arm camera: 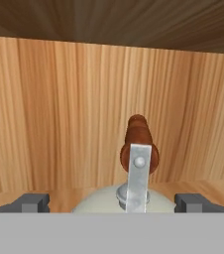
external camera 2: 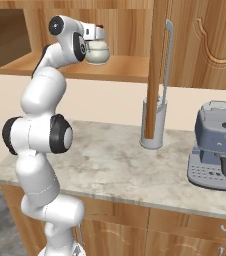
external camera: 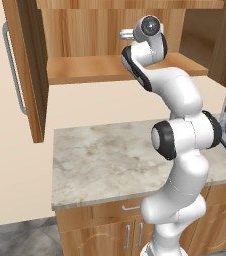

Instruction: Open the cabinet, pick the kettle from the cabinet, and place it in the sink.

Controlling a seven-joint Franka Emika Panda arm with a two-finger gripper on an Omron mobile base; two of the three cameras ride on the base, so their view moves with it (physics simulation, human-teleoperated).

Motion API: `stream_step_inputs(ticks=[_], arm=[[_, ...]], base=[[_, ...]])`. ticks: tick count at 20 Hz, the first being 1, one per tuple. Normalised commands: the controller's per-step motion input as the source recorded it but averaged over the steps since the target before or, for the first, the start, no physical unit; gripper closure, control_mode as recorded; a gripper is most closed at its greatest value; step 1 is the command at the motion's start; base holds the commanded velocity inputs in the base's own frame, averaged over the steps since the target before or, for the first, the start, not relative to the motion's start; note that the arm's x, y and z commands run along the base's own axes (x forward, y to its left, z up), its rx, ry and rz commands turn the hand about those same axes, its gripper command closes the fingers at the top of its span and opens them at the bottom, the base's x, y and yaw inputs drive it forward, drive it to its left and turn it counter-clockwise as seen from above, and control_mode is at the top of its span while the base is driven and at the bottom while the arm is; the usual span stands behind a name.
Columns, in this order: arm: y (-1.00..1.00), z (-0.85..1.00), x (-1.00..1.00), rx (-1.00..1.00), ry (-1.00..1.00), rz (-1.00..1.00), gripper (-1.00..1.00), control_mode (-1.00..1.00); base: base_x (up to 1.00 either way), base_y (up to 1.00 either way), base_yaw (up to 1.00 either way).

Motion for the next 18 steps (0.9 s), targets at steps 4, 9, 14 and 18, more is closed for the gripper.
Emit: stream_step_inputs(ticks=[4,9,14,18], arm=[[0.0,-0.13,0.0,0.0,0.0,0.0,1.0,-1.0],[-0.03,-0.15,0.0,0.0,0.0,0.0,1.0,-1.0],[-0.01,-0.14,0.0,0.0,-0.03,0.0,1.0,-1.0],[0.0,-0.09,-0.01,0.0,-0.05,0.0,1.0,-1.0]], base=[[0.0,0.0,0.0],[0.0,0.0,0.0],[0.0,0.0,0.0],[0.0,0.0,0.0]])
